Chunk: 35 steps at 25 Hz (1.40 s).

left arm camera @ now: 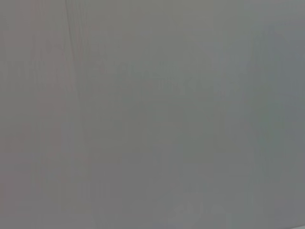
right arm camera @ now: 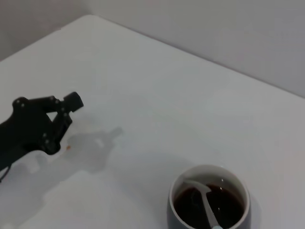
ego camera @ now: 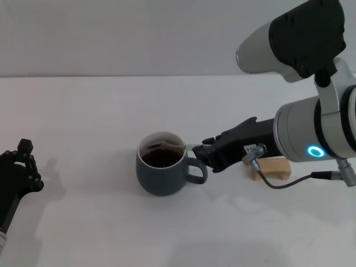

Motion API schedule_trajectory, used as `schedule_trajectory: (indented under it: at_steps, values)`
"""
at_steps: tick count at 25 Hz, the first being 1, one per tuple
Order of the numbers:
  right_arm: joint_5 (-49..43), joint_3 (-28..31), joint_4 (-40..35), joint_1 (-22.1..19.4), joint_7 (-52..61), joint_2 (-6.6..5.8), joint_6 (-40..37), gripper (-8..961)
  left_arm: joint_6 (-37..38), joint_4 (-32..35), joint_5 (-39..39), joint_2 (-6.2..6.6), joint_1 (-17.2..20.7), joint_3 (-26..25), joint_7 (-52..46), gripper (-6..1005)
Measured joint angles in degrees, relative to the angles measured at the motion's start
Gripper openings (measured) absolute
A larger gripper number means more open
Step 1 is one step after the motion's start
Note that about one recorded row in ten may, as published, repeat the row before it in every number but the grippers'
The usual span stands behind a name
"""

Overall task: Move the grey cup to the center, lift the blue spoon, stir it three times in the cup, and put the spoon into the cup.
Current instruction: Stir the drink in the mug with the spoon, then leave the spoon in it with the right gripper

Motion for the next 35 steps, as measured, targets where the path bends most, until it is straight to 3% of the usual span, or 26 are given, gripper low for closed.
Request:
schedule_trajectory:
  at_steps: [10, 35]
  values:
    - [-0.08, -0.39, -4.57, 0.77, -0.12, -0.06, -2.18, 161, -0.14, 0.0, 0.0, 0.0, 0.0, -0.49, -0.08, -2]
    - [0.69, -2.85, -16.25, 7.31, -0.07, 0.09, -7.08, 160, 0.04, 0.62, 0.0, 0.09, -0.17, -1.41, -0.06, -2]
